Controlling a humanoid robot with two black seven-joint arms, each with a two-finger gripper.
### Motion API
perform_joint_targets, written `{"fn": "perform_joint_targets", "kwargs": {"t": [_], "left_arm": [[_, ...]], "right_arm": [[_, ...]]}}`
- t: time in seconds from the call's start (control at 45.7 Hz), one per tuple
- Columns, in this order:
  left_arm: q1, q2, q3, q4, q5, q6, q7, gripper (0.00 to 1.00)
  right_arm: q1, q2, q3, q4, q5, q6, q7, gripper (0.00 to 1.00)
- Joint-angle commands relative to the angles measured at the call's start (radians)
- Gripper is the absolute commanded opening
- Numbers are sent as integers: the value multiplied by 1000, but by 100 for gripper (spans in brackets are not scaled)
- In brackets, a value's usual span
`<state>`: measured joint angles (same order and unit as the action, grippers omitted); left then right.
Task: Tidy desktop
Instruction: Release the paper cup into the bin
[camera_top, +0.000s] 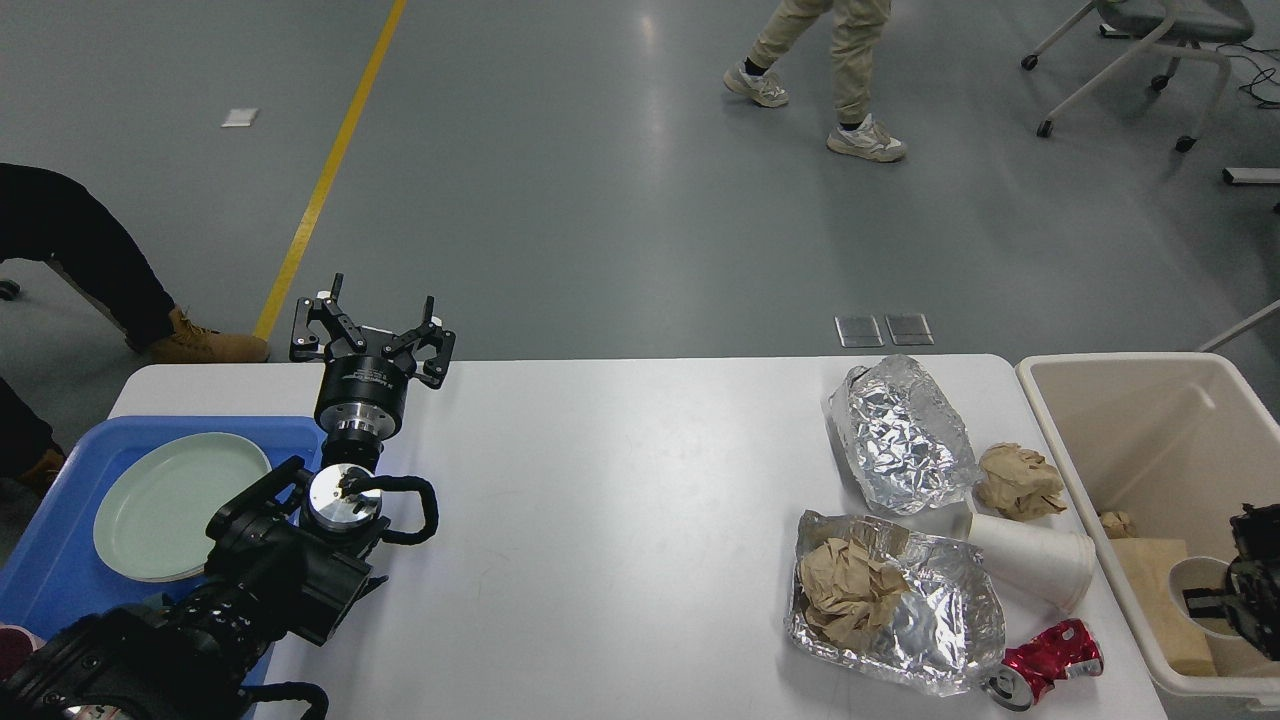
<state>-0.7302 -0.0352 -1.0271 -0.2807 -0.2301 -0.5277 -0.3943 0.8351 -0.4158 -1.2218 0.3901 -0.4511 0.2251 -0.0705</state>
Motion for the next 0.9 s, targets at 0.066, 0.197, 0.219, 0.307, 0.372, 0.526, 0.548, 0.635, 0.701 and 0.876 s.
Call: {"fn": "perform_joint_targets", "kwargs": {"t": [0.066,0.197,0.219,0.307,0.372,0.526,0.548,0.635,0.701,0.876], "left_arm": [[0,0,-1,0,0,-1,0,97],[0,1,-1,0,0,0,0,97],[0,0,-1,0,0,-1,0,97],[0,0,-1,0,0,0,0,97],[0,0,1,0,0,0,0,97],[0,1,1,0,0,0,0,97],[0,0,-1,0,0,0,0,97],[0,0,1,0,0,0,0,97],[0,0,-1,0,0,0,0,97],[0,0,-1,0,0,0,0,97]], "right_arm": [[-36,31,5,-24,3,-1,-2,0],[-53,40,28,-24,3,-1,-2,0],[-54,40,31,-24,3,-1,-2,0],[-60,38,35,-24,5,-1,0,0],[-60,38,48,-25,14,-1,0,1],[-62,29,114,-25,20,-3,0,54],[-62,28,119,-25,20,-3,0,58],[-57,19,123,-27,22,-3,0,77],[-51,-1,125,-31,22,-3,0,86],[-44,-52,140,-31,23,-1,0,99]]}}
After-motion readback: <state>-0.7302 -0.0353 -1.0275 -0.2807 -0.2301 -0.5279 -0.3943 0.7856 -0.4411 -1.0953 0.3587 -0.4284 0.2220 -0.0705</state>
